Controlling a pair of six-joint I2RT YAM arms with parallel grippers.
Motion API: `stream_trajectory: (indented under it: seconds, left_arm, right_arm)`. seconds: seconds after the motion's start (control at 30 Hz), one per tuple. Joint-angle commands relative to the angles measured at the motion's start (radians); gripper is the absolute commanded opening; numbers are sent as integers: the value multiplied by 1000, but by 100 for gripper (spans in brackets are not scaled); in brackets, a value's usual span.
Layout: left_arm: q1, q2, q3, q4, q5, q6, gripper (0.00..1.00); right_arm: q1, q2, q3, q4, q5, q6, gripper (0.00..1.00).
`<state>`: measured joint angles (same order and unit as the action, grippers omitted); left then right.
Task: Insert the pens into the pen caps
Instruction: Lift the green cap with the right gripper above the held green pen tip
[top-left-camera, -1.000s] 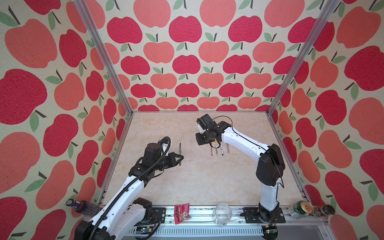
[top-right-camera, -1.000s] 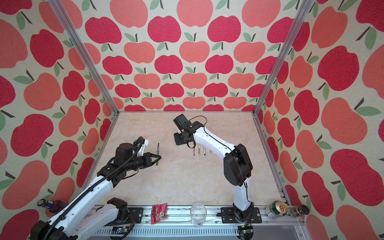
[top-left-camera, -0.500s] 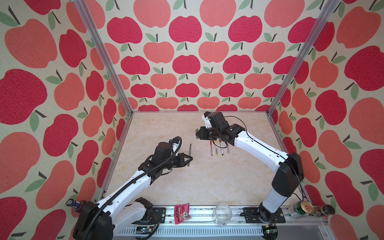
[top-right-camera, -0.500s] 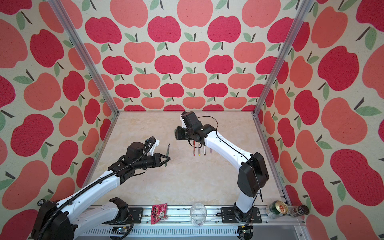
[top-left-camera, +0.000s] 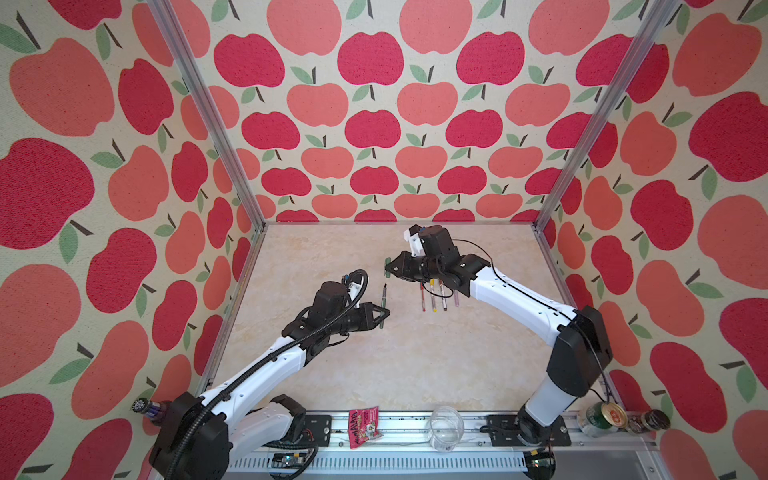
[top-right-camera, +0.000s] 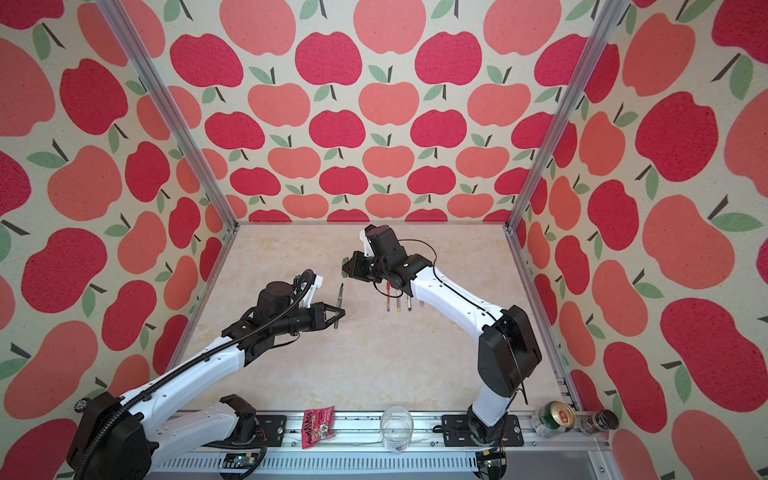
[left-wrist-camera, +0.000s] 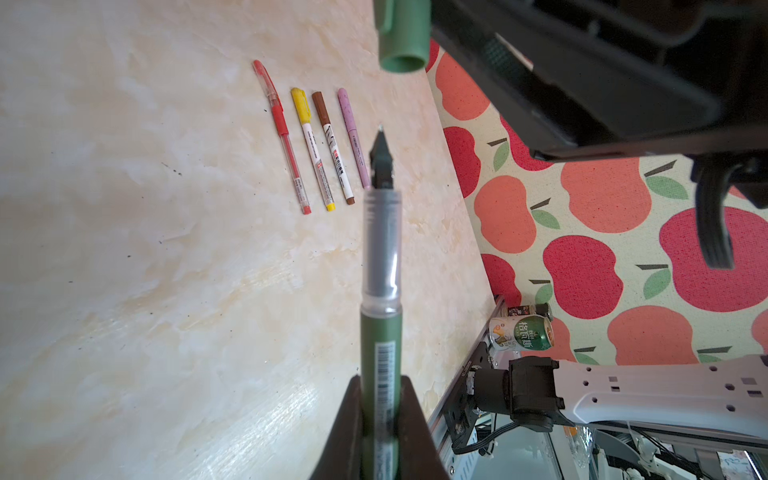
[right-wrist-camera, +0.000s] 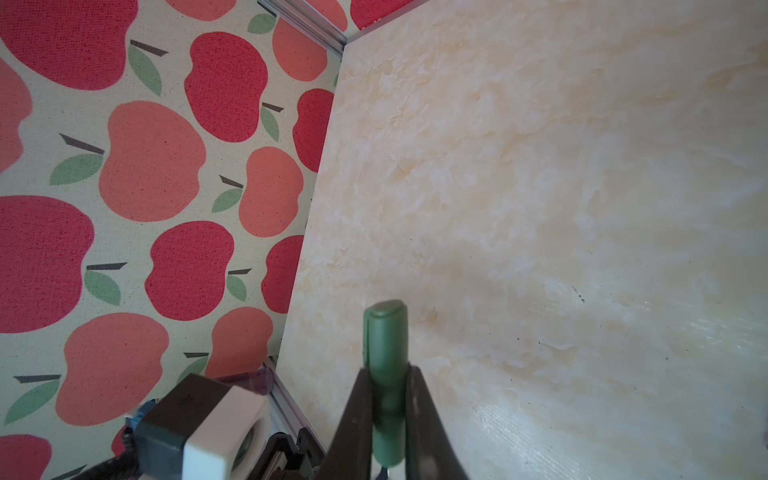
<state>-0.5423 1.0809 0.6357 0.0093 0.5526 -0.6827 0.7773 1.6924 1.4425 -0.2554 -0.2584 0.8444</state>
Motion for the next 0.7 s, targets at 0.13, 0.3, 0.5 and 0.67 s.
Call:
stream_trajectory:
  seconds: [0.13, 0.3, 0.5, 0.67]
  left_arm:
    - [-6, -7, 33, 23, -29, 5, 4]
    - [-6, -7, 35, 26, -29, 5, 4]
    - [-5, -7, 35, 29, -31, 6, 4]
    - [-6, -6, 35, 31, -31, 5, 4]
  right_arm:
    - [-6, -27, -17, 35, -36, 32, 4]
    - [-6, -20, -27, 38, -47, 37, 4]
    - [-6, -14, -37, 45, -55, 42, 3]
    - [-4, -12, -40, 45, -62, 43, 3]
